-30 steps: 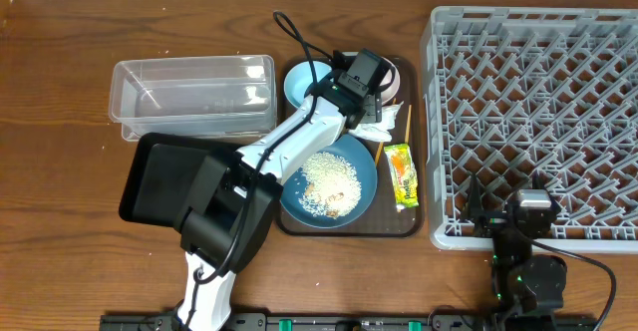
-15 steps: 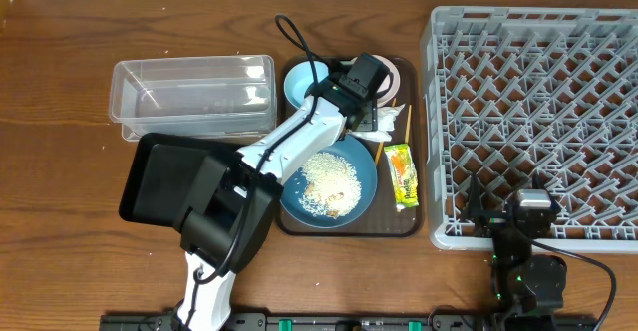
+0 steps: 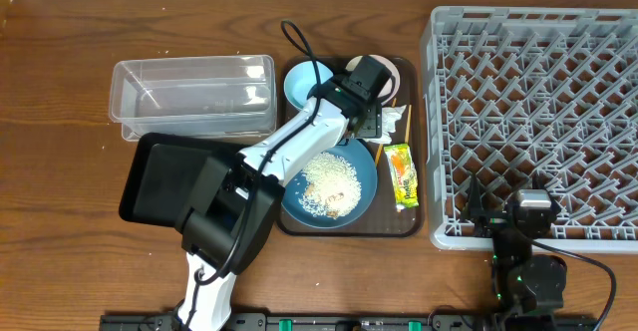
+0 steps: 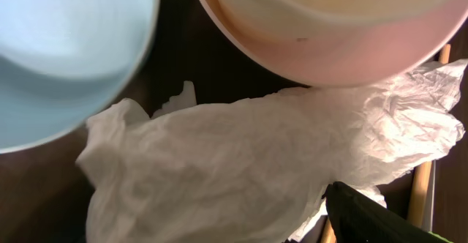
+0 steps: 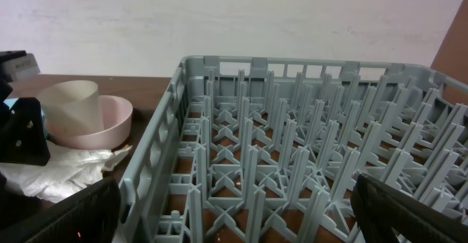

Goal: Sort waste into correct bins and load items into the dishwasher rack
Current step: 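Lower the left gripper and grasp the crumpled white tissue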

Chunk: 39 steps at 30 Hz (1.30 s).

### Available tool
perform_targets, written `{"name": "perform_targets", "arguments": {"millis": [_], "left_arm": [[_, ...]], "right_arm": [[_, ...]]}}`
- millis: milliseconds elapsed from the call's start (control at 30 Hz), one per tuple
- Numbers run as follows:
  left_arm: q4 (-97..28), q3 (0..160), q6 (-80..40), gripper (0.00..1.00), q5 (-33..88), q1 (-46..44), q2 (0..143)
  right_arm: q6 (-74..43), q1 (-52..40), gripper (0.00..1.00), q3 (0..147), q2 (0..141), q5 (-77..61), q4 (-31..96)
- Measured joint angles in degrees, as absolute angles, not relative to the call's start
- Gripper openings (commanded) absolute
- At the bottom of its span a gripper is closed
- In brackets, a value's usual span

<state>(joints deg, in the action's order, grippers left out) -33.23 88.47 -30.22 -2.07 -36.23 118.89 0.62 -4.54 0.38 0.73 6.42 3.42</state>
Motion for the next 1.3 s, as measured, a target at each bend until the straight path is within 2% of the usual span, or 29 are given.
{"name": "perform_targets", "arguments": {"millis": [1300], "left_arm": [[-27.99,86.59,-30.22,0.8,-1.87,-36.88,120.4]], "right_arm": [[0.62,-4.54,0.99,0.38,0.75,6.42,3.42]]}}
